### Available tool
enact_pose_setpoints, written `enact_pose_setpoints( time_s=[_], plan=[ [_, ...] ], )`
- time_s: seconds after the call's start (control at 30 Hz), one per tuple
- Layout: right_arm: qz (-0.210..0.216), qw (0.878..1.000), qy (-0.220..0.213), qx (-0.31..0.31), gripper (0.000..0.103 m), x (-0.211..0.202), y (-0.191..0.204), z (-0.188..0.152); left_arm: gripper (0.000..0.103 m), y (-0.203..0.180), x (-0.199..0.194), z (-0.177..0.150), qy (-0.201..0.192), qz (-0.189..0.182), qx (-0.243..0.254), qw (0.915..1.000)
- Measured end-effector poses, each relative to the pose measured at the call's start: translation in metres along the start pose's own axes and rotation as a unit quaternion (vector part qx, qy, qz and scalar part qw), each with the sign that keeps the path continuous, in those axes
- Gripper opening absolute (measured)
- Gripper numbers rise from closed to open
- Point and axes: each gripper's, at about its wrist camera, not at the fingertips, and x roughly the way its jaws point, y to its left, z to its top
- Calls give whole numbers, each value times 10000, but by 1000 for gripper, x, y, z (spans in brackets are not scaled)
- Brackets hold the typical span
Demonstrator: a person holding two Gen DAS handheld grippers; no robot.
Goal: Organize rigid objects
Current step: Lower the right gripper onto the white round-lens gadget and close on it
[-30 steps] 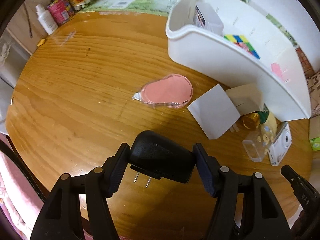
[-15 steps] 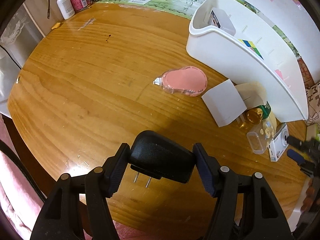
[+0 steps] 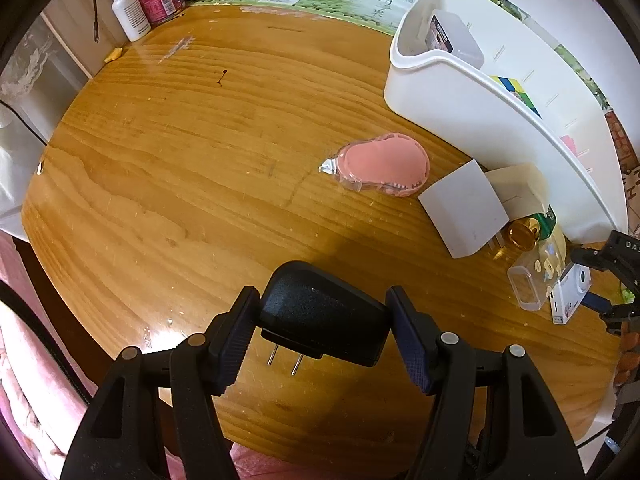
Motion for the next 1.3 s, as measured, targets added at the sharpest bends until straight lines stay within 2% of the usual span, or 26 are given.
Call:
enact_pose_setpoints(
  time_s=[0.47, 0.63, 0.73, 0.93, 1.3],
  plan=[
    [-1226, 9921, -89, -239, 71, 23, 49, 15, 68, 10, 7, 15, 78, 40, -58, 9999],
    [-1223, 9922, -120, -225, 72, 24, 52, 17, 68, 9, 11, 17, 114, 41, -45, 9999],
    [-1205, 9923, -192, -224, 68, 23, 52, 16, 68, 4, 11, 16, 114, 30, 15, 9999],
    [-1037, 9938, -338, -218, 64, 16, 30, 4, 68, 3, 11, 18, 100, 24, 76, 9999],
    [-876, 9945, -545, -168, 63, 9, 0, -23, 68, 0, 1, 12, -74, -171, 195, 9996]
  ],
)
